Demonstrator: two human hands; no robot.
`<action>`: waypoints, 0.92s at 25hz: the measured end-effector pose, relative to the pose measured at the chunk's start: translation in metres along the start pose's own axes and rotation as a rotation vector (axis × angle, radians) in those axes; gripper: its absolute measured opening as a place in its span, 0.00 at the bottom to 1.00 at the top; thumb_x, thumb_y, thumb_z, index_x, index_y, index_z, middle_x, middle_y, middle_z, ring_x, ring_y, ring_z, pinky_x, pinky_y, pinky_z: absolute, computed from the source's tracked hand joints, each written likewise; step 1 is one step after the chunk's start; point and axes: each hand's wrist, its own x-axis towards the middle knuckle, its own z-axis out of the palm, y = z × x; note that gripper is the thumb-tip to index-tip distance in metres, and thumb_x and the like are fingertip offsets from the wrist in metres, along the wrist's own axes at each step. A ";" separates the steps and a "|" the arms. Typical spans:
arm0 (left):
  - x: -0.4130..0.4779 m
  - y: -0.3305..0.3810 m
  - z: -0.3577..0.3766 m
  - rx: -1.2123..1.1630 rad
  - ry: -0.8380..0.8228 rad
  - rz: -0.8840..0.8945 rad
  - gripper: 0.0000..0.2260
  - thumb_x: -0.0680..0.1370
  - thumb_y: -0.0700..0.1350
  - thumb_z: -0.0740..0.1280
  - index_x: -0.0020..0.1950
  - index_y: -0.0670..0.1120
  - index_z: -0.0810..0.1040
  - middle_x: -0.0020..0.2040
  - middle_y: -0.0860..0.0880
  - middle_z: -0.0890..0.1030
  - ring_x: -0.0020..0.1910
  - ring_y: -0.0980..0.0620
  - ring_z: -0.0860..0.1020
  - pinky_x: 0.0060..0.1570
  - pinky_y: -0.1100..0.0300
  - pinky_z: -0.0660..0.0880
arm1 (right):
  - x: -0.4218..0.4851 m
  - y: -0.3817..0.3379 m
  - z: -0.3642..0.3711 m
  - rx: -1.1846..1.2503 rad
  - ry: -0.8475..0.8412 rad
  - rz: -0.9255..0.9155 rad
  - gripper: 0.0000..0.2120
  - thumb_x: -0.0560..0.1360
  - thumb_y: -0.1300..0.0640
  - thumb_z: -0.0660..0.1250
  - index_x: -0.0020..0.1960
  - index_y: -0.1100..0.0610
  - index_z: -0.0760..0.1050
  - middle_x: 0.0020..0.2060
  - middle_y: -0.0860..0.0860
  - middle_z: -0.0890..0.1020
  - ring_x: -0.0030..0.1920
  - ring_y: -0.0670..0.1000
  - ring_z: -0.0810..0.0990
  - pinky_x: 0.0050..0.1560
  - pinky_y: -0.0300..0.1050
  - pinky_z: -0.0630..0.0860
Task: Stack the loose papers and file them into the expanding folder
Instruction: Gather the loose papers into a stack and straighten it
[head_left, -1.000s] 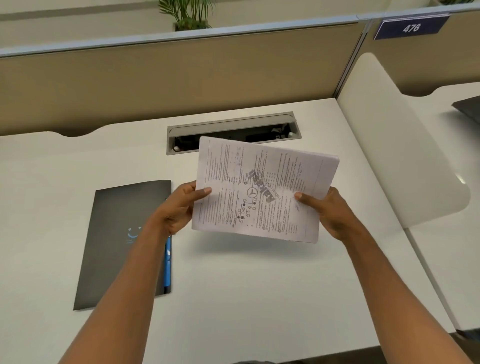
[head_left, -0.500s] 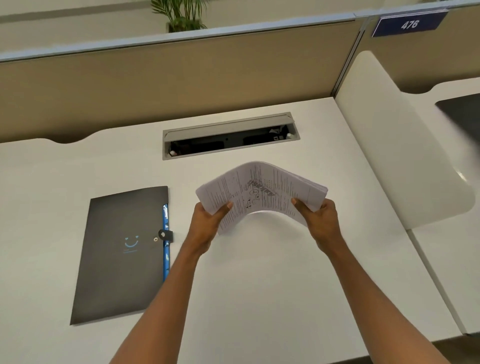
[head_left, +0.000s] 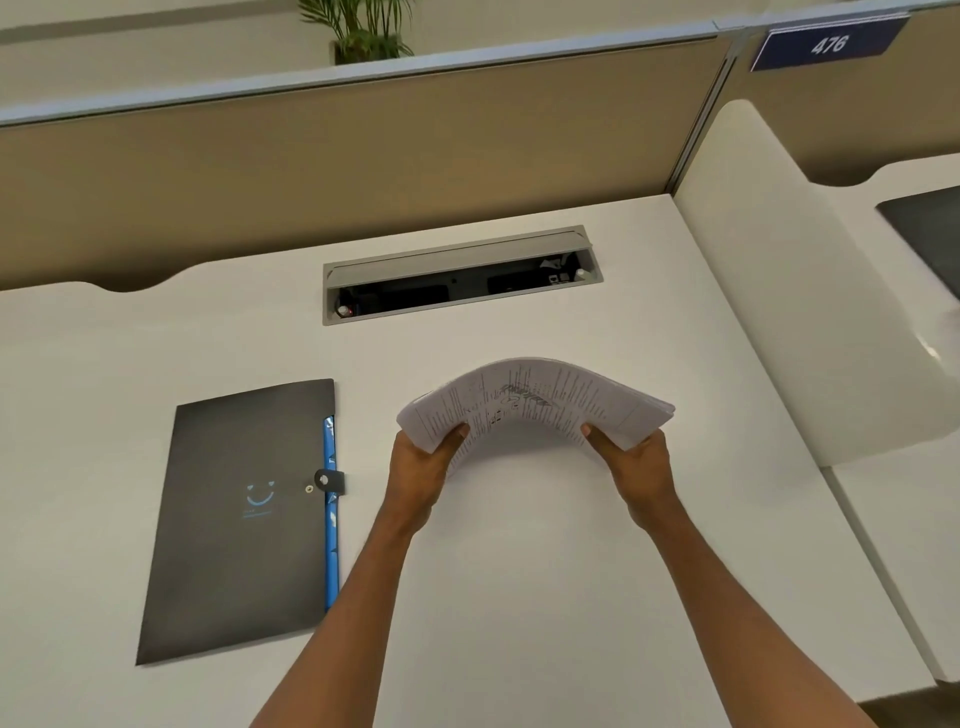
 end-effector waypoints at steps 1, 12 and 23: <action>0.001 0.000 -0.001 0.002 -0.001 0.005 0.20 0.75 0.46 0.75 0.62 0.66 0.78 0.56 0.54 0.84 0.61 0.48 0.81 0.57 0.49 0.83 | 0.002 0.001 -0.001 -0.002 0.006 0.003 0.20 0.77 0.62 0.75 0.54 0.35 0.84 0.53 0.43 0.89 0.57 0.47 0.86 0.56 0.43 0.84; 0.007 0.007 -0.002 0.111 -0.004 0.000 0.17 0.76 0.50 0.75 0.57 0.71 0.80 0.53 0.60 0.85 0.57 0.55 0.83 0.49 0.61 0.83 | 0.010 0.000 -0.009 -0.032 -0.014 0.075 0.14 0.77 0.59 0.76 0.57 0.44 0.83 0.53 0.44 0.89 0.56 0.48 0.86 0.50 0.39 0.84; 0.013 0.064 -0.041 0.455 -0.137 -0.011 0.03 0.73 0.59 0.74 0.45 0.66 0.86 0.45 0.55 0.88 0.46 0.51 0.86 0.43 0.54 0.84 | 0.018 -0.075 -0.018 -0.433 0.080 -0.266 0.36 0.75 0.55 0.78 0.78 0.50 0.66 0.75 0.46 0.74 0.73 0.44 0.73 0.74 0.37 0.67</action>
